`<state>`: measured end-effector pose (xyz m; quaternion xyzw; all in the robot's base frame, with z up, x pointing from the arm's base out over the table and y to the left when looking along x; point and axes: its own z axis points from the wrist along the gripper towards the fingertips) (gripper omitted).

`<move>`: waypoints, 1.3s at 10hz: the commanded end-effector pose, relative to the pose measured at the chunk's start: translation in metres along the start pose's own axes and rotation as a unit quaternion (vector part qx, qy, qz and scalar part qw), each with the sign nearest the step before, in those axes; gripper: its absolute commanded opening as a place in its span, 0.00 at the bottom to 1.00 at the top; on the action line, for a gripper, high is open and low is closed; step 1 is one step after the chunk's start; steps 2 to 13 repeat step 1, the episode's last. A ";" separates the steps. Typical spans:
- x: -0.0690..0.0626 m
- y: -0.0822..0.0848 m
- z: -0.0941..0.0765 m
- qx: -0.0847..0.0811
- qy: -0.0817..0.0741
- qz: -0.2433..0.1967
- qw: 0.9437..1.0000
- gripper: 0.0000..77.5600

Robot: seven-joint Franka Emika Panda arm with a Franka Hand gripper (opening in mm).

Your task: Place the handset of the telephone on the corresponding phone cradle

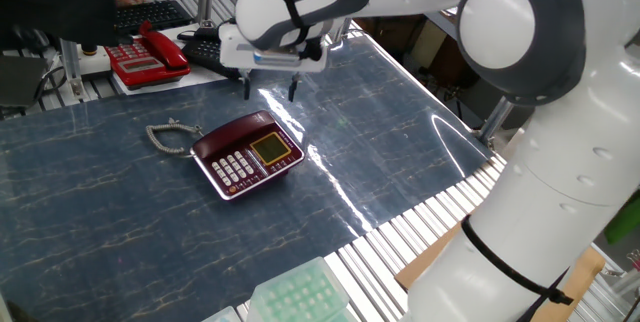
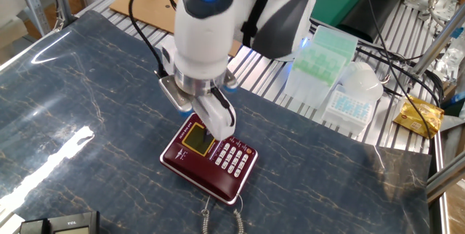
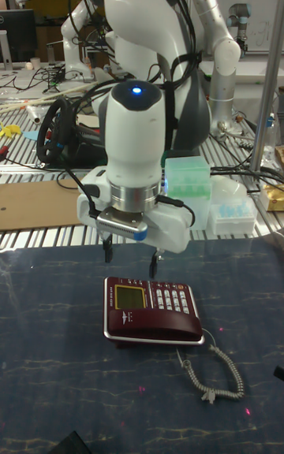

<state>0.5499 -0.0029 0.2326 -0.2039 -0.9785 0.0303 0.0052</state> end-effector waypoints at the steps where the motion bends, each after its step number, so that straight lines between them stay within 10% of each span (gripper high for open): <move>1: -0.003 -0.003 -0.008 -0.004 0.004 -0.013 1.000 1.00; 13: -0.003 -0.003 -0.008 -0.004 0.004 -0.013 1.000 1.00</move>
